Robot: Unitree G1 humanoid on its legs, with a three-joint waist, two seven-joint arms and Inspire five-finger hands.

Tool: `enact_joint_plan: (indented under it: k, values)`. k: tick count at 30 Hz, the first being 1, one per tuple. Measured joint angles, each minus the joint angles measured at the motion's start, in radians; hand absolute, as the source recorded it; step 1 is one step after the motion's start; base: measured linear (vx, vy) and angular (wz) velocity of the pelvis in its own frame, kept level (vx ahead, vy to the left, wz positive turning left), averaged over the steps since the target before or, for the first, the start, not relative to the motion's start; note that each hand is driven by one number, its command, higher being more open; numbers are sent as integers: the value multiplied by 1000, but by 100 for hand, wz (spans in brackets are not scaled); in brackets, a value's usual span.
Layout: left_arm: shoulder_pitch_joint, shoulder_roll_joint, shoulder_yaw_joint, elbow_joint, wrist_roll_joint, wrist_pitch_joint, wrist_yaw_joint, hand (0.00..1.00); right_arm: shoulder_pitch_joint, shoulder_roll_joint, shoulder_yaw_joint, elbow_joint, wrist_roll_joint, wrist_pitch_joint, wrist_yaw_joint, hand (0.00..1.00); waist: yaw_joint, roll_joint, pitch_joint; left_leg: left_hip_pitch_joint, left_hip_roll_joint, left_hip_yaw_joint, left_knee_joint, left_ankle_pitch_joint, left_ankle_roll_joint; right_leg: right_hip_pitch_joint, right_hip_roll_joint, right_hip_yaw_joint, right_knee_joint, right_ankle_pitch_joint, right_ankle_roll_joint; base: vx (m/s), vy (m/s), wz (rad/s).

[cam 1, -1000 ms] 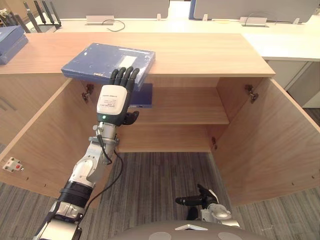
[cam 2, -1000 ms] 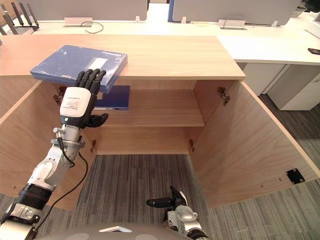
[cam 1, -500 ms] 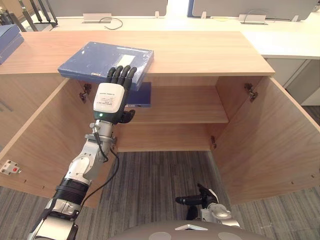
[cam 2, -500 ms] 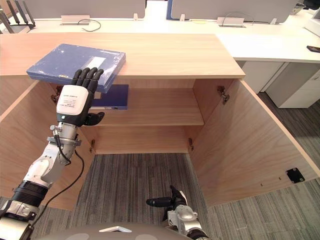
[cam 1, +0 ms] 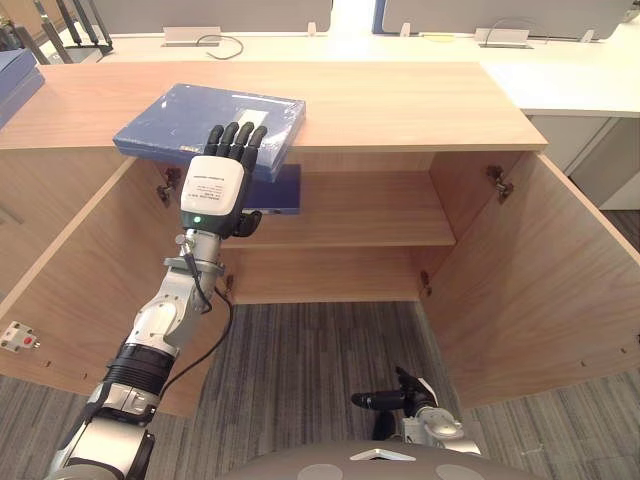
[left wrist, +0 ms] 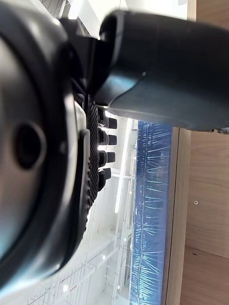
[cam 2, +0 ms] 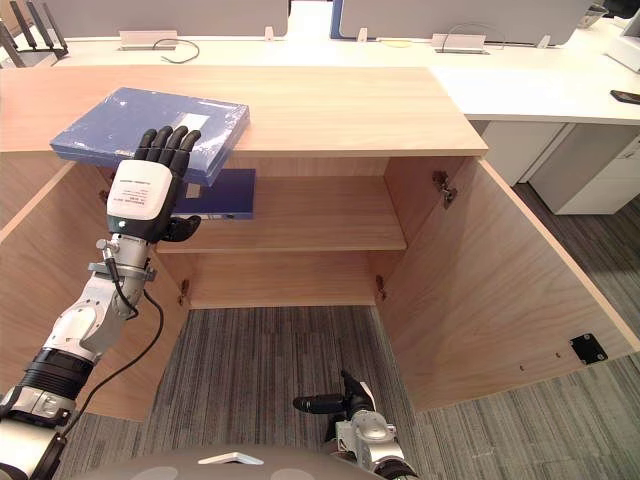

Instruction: Walk over to the cabinet, pick up the folder, carry it to the office cabinet, place the folder inside the office cabinet, then close the office cabinet door

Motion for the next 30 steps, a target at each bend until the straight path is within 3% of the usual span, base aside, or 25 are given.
enact_joint_plan:
  k: [30]
  values:
    - [-44, 25, 11, 124, 0, 20, -8, 100, 28, -2, -5, -39, 1, -19, 4, 100, -2, 0, 0, -2, 11, 16, 0, -4, -3, -13, 11, 15, 0, 0, 0, 0, 0, -1]
